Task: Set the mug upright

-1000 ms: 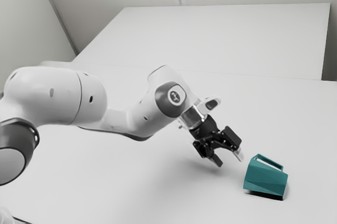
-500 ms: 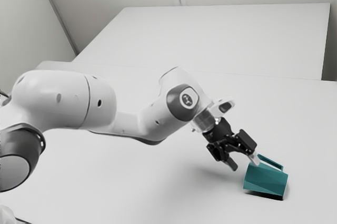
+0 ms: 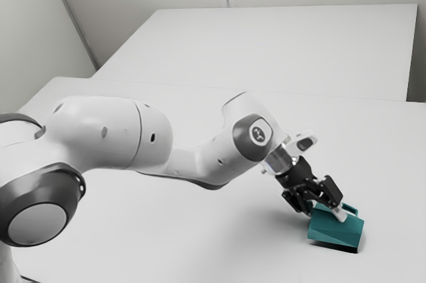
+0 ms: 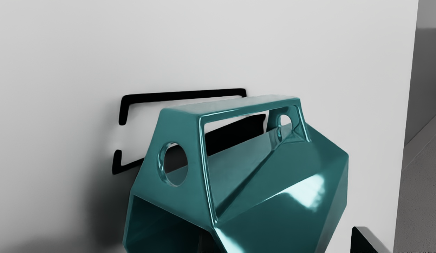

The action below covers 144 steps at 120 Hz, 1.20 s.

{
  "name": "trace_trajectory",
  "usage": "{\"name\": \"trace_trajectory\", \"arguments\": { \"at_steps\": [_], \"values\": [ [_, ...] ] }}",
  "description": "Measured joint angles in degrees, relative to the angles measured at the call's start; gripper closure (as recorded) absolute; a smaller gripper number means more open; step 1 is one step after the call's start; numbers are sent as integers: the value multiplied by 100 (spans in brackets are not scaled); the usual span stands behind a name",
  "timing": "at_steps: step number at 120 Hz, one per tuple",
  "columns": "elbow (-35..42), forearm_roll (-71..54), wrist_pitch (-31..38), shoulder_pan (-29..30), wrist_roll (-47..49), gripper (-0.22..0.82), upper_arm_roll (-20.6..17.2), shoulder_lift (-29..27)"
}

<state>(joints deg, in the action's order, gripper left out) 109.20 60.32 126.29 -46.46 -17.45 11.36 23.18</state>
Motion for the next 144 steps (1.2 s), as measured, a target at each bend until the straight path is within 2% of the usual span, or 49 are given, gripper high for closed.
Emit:
{"name": "trace_trajectory", "arguments": {
  "at_steps": [18, 35, 41, 68, 106, 144],
  "values": [
    [-52, -9, 3, -11, -7, 47, -11, 14],
    [-173, -55, 16, -43, 9, 58, -11, 12],
    [-224, -51, 17, -60, 8, 65, -11, 13],
    [-271, -65, 32, -123, 55, 73, -11, 0],
    [-267, -146, 96, -196, 183, 76, -11, -191],
    [-129, -1680, 98, 85, 483, 78, 86, -738]
  ]
}}
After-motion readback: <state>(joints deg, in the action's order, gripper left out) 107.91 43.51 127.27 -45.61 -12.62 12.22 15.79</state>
